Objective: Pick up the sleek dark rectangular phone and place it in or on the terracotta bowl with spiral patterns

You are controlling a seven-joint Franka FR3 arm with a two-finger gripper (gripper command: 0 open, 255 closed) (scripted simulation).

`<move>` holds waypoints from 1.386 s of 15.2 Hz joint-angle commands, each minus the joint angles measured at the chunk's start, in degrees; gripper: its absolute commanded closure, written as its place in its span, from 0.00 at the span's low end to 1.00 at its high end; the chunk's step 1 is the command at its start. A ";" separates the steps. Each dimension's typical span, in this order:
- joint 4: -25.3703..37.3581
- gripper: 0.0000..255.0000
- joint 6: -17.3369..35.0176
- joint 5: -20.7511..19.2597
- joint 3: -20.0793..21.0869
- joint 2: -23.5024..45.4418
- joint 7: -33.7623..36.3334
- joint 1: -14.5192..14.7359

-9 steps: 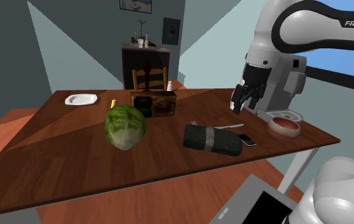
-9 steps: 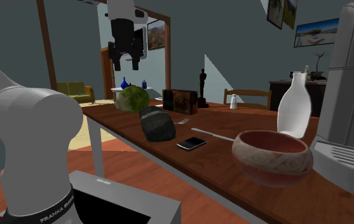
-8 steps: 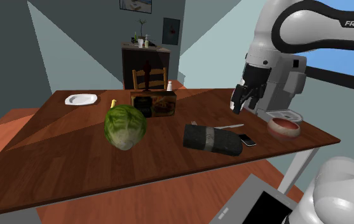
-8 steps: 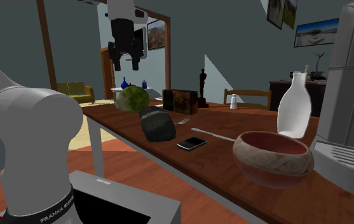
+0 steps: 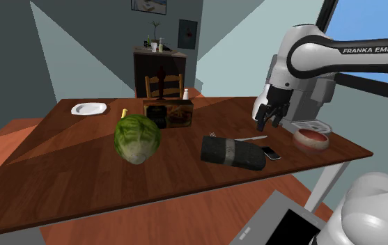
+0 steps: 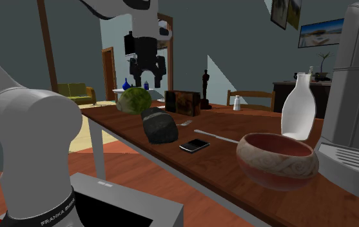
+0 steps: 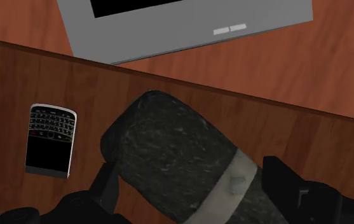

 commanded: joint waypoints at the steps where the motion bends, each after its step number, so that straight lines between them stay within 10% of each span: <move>1: -1.57 0.00 2.81 -1.10 -2.33 1.24 -1.96 -1.01; 21: -1.77 0.00 28.39 0.02 -21.98 28.17 -20.75 -4.53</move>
